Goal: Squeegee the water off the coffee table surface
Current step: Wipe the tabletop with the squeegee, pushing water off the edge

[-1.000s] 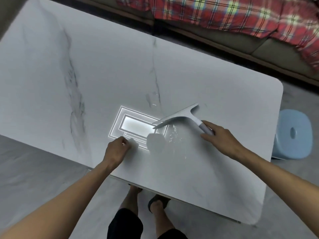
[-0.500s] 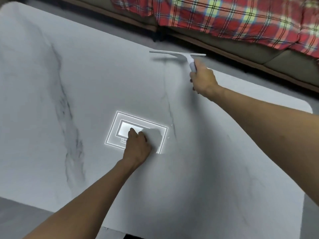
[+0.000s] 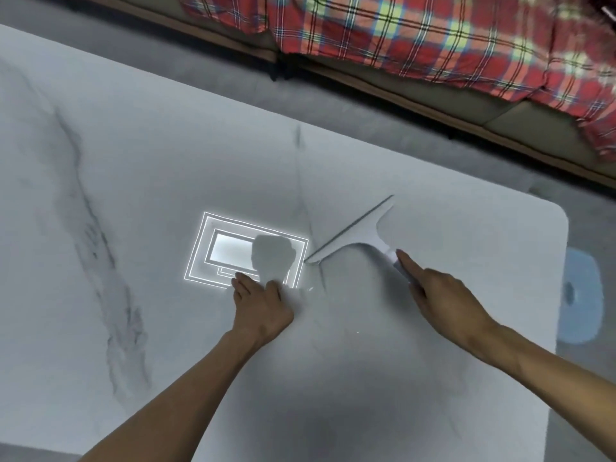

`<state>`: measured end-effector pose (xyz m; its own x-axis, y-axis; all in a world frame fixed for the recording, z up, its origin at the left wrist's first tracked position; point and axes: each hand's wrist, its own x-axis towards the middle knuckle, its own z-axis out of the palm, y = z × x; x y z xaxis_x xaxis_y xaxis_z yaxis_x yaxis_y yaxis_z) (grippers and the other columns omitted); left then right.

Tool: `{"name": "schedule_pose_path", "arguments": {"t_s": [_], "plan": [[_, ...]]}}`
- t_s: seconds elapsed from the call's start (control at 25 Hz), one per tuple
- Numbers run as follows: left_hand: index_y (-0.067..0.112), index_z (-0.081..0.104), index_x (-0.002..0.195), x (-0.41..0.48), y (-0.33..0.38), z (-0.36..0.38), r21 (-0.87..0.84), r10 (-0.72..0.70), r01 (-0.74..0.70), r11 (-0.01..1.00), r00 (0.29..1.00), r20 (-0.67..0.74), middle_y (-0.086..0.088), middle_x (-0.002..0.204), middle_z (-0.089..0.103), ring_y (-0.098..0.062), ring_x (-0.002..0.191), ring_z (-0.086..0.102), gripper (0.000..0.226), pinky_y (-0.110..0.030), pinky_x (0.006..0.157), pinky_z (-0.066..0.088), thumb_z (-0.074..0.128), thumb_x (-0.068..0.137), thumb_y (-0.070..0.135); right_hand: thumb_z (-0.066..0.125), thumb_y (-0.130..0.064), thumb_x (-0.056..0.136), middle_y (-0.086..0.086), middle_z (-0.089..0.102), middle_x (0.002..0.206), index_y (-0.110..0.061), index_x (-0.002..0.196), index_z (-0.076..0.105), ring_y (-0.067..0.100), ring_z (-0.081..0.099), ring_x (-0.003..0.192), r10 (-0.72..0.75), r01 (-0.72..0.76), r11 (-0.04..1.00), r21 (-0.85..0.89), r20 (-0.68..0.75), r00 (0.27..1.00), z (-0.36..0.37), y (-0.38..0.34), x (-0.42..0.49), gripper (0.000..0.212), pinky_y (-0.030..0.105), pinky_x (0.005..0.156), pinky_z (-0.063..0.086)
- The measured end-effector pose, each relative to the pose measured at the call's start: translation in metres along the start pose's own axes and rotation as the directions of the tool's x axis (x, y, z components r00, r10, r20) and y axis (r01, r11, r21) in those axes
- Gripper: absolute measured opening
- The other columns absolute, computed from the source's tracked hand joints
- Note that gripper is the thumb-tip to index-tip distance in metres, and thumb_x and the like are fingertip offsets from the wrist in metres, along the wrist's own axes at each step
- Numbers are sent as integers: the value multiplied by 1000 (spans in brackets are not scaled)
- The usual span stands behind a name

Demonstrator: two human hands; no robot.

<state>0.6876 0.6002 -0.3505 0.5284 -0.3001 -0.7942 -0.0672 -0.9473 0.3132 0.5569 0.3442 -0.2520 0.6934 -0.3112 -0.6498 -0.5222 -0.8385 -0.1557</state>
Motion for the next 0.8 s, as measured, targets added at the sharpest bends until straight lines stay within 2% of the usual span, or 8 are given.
{"name": "schedule_pose_path", "arguments": {"t_s": [0.12, 0.28, 0.4, 0.48, 0.56, 0.64, 0.68, 0.8], "plan": [[3, 39, 129, -2, 7, -1, -1, -17, 17, 1000, 1000, -17, -50, 146, -6, -58, 141, -8, 46, -54, 119, 6, 40, 83, 9, 41, -24, 100, 2, 67, 110, -40, 152, 16, 24, 63, 94, 4, -6, 999, 32, 35, 999, -13, 17, -26, 59, 34, 81, 50], [2, 35, 133, -3, 9, -2, 17, -29, 29, 999, 1000, -4, -50, 146, -6, -58, 140, -8, 51, -53, 119, 7, 41, 83, 8, 45, -25, 99, 17, 68, 115, -25, 146, 37, 38, 62, 103, 65, -23, 982, 188, -221, 973, -57, 5, 42, 47, 40, 89, 49], [2, 36, 132, -2, 7, -3, 23, -13, 13, 1000, 1000, 18, -49, 146, -5, -57, 141, -8, 52, -52, 119, 9, 44, 81, 7, 40, -15, 96, 22, 62, 110, -15, 113, 46, 40, 58, 98, 208, -116, 922, 368, -221, 953, -79, -19, 109, 18, 45, 84, 49], [2, 38, 129, -2, 4, -3, 24, -10, 10, 1000, 1000, 25, -48, 147, -6, -56, 141, -9, 50, -52, 119, 9, 45, 80, 6, 35, -11, 92, 18, 55, 99, -19, 97, 36, 35, 52, 86, 269, -151, 866, 476, -189, 944, -75, -31, 128, 10, 43, 74, 46], [3, 40, 125, -2, 3, 0, 34, -2, 1, 999, 1000, 22, -48, 147, -8, -56, 141, -10, 46, -51, 119, 6, 46, 80, 6, 33, -9, 91, 20, 55, 98, -22, 102, 33, 36, 49, 84, 244, -154, 906, 395, -190, 951, -57, -38, 122, 16, 38, 71, 41], [3, 41, 125, -2, 0, 3, 45, 1, -2, 999, 1000, 10, -47, 147, -8, -55, 142, -10, 46, -50, 120, 4, 45, 79, 6, 37, -12, 95, 26, 60, 110, -20, 129, 37, 45, 54, 95, 178, -116, 953, 280, -208, 962, -33, -38, 97, 35, 40, 77, 42], [3, 41, 124, -3, -1, 5, 50, -1, 1, 999, 1000, 2, -47, 147, -6, -55, 142, -8, 45, -50, 120, 5, 45, 79, 5, 39, -14, 96, 27, 62, 113, -22, 142, 32, 47, 57, 99, 135, -79, 966, 248, -216, 967, -22, -36, 80, 47, 42, 82, 45], [2, 47, 116, -8, -5, 10, 63, 36, -29, 998, 994, -100, -46, 143, 14, -54, 139, 10, 38, -49, 116, 20, 45, 78, 4, 41, -17, 97, 23, 66, 107, -30, 151, 22, 43, 62, 93, 15, 27, 974, 225, -182, 983, 8, -28, 30, 59, 45, 83, 52]]}}
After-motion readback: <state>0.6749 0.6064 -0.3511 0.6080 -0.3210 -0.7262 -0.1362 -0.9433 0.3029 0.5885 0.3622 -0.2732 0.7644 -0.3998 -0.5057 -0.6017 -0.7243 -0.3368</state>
